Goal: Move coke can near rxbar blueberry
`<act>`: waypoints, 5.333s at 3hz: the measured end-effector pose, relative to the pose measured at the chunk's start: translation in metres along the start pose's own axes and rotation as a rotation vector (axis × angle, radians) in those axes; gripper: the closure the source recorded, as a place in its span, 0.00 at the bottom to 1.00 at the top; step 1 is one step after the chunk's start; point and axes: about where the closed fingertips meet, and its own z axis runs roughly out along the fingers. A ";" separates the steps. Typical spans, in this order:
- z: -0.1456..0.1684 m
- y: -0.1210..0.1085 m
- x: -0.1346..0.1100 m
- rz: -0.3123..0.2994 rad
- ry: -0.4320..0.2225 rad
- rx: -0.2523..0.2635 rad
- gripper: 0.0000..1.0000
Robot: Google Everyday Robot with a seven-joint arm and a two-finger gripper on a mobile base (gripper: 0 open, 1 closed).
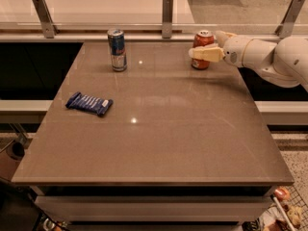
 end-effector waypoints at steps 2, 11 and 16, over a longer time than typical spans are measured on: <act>0.005 0.004 0.000 0.001 -0.001 -0.009 0.64; -0.008 0.190 -0.035 -0.097 0.026 -0.139 1.00; -0.027 0.324 -0.019 -0.054 -0.004 -0.329 1.00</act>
Offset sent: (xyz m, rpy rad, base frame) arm 0.0005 0.0029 -0.0005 0.0008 0.0007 0.0041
